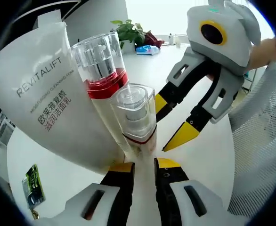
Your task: Arrange the skincare products in the storage area until every visible bottle or jar stands upright without overlapping.
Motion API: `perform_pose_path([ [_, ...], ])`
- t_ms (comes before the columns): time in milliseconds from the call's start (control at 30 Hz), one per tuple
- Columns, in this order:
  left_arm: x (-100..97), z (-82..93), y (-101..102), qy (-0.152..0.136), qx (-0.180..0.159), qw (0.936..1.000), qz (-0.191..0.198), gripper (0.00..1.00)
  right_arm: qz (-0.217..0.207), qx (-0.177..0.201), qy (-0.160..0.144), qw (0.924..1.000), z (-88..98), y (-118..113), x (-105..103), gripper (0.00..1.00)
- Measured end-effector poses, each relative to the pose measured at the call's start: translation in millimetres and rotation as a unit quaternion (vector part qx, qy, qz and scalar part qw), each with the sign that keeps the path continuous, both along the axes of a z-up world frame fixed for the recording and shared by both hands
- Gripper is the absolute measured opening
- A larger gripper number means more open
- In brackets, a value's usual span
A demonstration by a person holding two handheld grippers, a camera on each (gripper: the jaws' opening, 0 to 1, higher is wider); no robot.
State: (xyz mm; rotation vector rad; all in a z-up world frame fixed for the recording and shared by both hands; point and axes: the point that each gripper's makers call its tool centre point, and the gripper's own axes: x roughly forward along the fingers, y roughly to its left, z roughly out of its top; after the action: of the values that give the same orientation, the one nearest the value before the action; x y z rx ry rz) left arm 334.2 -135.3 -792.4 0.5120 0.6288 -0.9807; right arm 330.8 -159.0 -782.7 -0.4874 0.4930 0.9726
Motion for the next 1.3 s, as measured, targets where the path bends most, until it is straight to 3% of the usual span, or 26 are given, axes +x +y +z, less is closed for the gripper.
perform_pose_path([
  [300,-8.8,13.0,21.9,0.0,-0.004,0.9998,0.018,0.23,-0.016,0.003,-0.007,0.9998,11.2,-8.0,-4.6,0.29],
  [500,-17.5,17.8,40.5,0.002,-0.002,0.9996,0.028,0.25,-0.033,-0.023,-0.014,0.9991,0.4,-12.7,7.6,0.35],
  [633,-21.9,21.3,52.4,0.002,-0.001,0.9994,0.035,0.25,-0.032,-0.021,0.002,0.9993,-0.5,-8.7,9.2,0.37],
  [833,-26.6,26.0,68.0,0.004,-0.008,0.9986,0.053,0.25,-0.022,-0.051,-0.015,0.9983,-7.4,-8.3,17.1,0.37],
  [1033,-29.0,21.9,81.7,0.011,-0.007,0.9977,0.067,0.25,-0.033,-0.037,-0.001,0.9988,-8.5,-10.0,22.1,0.37],
  [1300,-31.1,25.4,82.5,0.01,-0.01,0.9975,0.069,0.25,-0.031,-0.048,-0.007,0.9983,-10.6,-11.0,21.3,0.37],
])
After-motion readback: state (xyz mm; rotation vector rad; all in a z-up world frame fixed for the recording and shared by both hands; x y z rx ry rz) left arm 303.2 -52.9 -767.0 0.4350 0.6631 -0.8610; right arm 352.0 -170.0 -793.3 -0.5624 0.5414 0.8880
